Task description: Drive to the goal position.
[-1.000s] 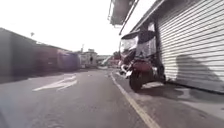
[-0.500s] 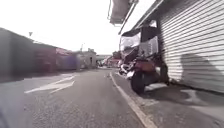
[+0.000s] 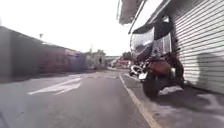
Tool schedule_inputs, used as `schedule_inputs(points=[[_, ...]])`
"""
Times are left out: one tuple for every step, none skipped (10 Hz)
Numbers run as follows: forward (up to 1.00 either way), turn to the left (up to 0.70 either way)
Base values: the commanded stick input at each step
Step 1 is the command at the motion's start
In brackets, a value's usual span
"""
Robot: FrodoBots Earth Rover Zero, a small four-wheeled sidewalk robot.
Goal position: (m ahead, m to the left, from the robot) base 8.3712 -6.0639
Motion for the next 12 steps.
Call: schedule_inputs(points=[[0.45,0.00],[0.45,0.00],[0.45,0.00],[0.45,0.00],[0.45,0.00],[0.45,-0.01],[0.45,-0.06],[0.45,-0.26],[0.45,-0.27],[0.45,-0.26],[0.45,-0.02],[0.45,0.00]])
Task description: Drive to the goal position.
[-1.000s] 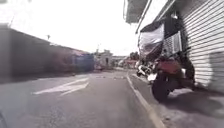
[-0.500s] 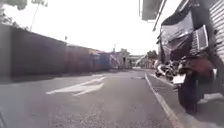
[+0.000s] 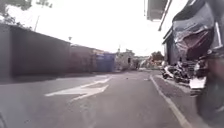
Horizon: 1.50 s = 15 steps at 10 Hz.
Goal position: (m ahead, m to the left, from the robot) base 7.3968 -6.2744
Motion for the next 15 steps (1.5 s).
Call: schedule_inputs(points=[[0.45,0.00],[0.45,0.00],[0.45,0.00],[0.45,0.00],[0.45,0.00],[0.45,0.00],[0.45,0.00],[0.45,-0.25],[0.45,-0.27],[0.45,-0.27],[0.45,-0.27],[0.45,-0.27],[0.45,-0.27],[0.45,-0.13],[0.45,-0.03]])
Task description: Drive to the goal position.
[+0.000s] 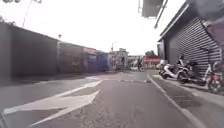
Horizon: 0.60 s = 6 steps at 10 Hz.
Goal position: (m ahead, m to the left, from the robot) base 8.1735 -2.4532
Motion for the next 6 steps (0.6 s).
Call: schedule_inputs(points=[[0.45,0.00],[0.45,0.00],[0.45,0.00],[0.45,0.00],[0.45,0.00],[0.45,0.00]])
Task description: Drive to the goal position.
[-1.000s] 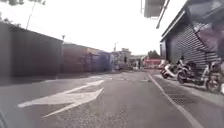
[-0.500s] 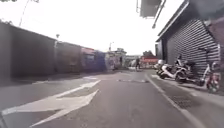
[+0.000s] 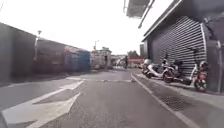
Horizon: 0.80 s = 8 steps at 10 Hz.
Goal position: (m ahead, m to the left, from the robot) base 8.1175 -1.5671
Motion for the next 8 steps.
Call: schedule_inputs(points=[[0.45,0.00],[0.45,0.00],[0.45,0.00],[0.45,0.00],[0.45,0.00],[0.45,0.00],[0.45,0.00],[0.45,0.00]])
